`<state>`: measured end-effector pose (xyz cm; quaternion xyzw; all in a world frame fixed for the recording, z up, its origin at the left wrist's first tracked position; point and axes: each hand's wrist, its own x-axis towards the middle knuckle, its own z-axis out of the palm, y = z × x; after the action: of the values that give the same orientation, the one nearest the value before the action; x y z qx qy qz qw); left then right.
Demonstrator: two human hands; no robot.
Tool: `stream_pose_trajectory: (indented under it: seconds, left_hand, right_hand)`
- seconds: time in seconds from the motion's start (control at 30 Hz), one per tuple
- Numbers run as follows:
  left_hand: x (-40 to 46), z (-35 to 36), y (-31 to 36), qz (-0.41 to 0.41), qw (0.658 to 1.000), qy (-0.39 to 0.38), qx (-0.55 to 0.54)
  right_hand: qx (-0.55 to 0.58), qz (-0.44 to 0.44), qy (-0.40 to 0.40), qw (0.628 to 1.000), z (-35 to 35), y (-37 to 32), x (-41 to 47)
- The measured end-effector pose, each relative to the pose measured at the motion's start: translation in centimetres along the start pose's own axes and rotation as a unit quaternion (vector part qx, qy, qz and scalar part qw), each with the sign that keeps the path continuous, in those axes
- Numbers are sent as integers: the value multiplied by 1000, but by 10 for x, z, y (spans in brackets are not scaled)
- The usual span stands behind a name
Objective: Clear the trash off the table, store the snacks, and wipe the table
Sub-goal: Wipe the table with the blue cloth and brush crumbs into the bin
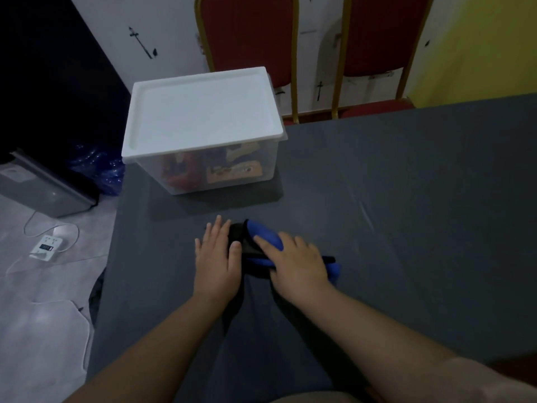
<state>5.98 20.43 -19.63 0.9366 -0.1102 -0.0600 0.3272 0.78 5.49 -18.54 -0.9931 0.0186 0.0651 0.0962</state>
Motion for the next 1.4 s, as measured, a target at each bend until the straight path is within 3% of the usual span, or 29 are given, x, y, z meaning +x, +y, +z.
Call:
stream_pose_trajectory:
  seconds: [0.13, 0.33, 0.57, 0.67, 0.8, 0.97, 1.13, 1.23, 1.4]
  left_hand:
    - [11, 18, 25, 28, 999, -32, 14]
    - [32, 68, 88, 54, 995, -73, 52]
    - [57, 125, 147, -21, 985, -74, 152]
    - [60, 136, 147, -56, 979, -62, 186]
    - [61, 146, 144, -75, 969, -48, 229]
    - [60, 146, 144, -75, 965, -38, 249]
    - [61, 150, 143, -74, 967, -26, 244]
    - [61, 150, 140, -69, 969, -25, 236]
    - [61, 150, 140, -73, 969, -21, 236]
  right_hand:
    - [-41, 52, 51, 997, 2, 61, -40]
    - [-44, 250, 44, 966, -27, 194, -70]
    - [5, 391, 59, 919, -63, 331, -46]
    - [28, 430, 57, 901, -74, 359, -13]
    - [-1, 357, 54, 933, -75, 340, 47]
    - [-9, 127, 20, 992, -62, 262, 82]
    - [-14, -34, -3, 999, -53, 260, 53]
    - [-13, 6, 18, 1000, -58, 304, 38]
    - [-4, 227, 48, 973, -82, 381, 61]
